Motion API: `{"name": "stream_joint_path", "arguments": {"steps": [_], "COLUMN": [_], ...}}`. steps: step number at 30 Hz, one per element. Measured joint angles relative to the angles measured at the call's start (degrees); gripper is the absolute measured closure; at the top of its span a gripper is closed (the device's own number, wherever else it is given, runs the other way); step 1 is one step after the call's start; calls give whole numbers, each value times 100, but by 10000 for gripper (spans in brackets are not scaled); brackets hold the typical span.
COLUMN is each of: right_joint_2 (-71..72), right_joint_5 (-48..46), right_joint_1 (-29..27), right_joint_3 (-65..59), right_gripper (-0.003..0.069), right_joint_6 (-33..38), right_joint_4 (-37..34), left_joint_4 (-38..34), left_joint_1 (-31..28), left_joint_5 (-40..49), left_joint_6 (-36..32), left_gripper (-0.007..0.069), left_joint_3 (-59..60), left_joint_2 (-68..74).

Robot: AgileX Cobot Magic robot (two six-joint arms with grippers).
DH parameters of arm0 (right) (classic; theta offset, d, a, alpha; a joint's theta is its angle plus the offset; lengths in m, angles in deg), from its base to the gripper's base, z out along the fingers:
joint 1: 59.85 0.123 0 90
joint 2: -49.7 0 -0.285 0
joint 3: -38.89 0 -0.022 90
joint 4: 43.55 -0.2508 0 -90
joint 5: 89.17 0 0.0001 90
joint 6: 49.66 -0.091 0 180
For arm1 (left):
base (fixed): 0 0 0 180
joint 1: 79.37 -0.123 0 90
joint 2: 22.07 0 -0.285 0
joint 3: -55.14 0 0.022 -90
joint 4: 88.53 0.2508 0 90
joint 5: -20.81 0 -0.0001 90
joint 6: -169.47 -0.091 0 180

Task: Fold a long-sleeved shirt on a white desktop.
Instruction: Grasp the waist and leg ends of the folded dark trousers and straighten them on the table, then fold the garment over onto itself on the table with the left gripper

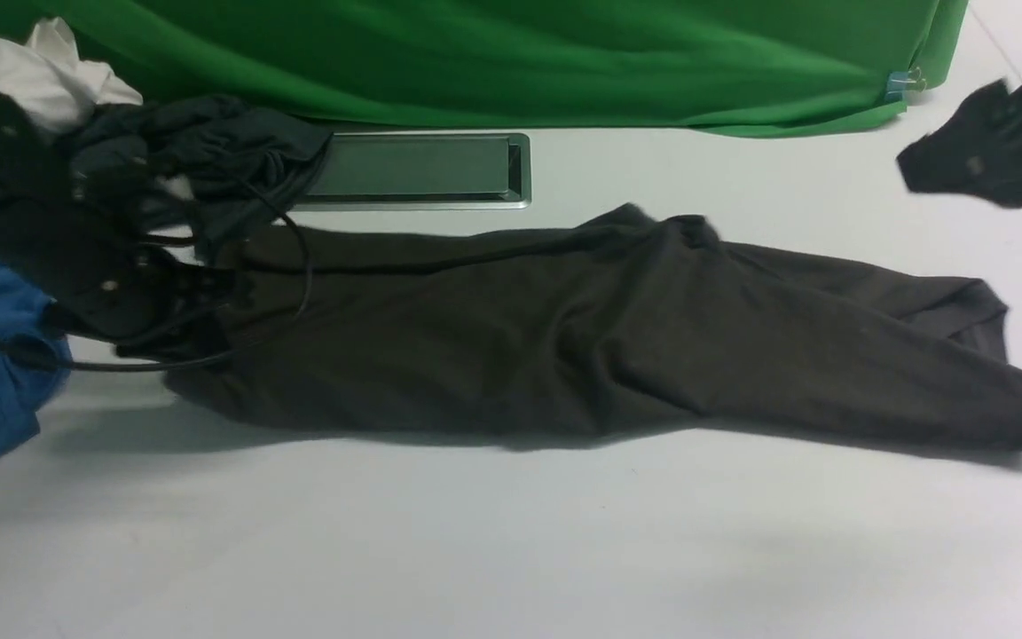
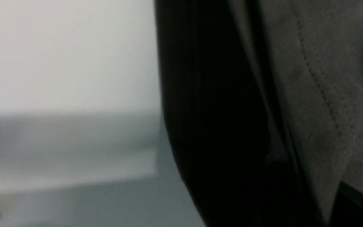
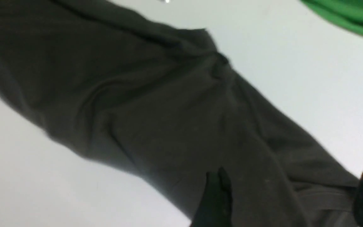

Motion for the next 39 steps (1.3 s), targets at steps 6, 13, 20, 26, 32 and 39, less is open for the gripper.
{"name": "stream_joint_path", "arguments": {"steps": [6, 13, 20, 26, 32, 39], "right_joint_2": [59, 172, 324, 388, 480, 493], "right_joint_5": [-101, -97, 44, 39, 39, 33], "right_joint_1": [0, 0, 149, 440, 447, 492], "right_joint_3": [0, -7, -7, -7, -7, -7], "right_gripper": [258, 623, 620, 587, 567, 546], "right_joint_6": [-72, -89, -221, -226, -226, -228], "right_joint_4": [-5, -16, -45, -45, -39, -25], "left_joint_4": [98, -648, -2040, -2221, -1867, -1706], "left_joint_1": [-22, 40, 1283, 3193, 4569, 4785], "left_joint_5": [-111, -176, -54, 493, 337, 160], "left_joint_6": [84, -316, -1401, -1472, -1393, -1257], "left_gripper": [574, 575, 575, 575, 547, 279], "left_joint_3": [117, -744, -2636, -4278, -4998, -5103], "left_joint_2": [-421, -708, 69, 1757, 3275, 3410]}}
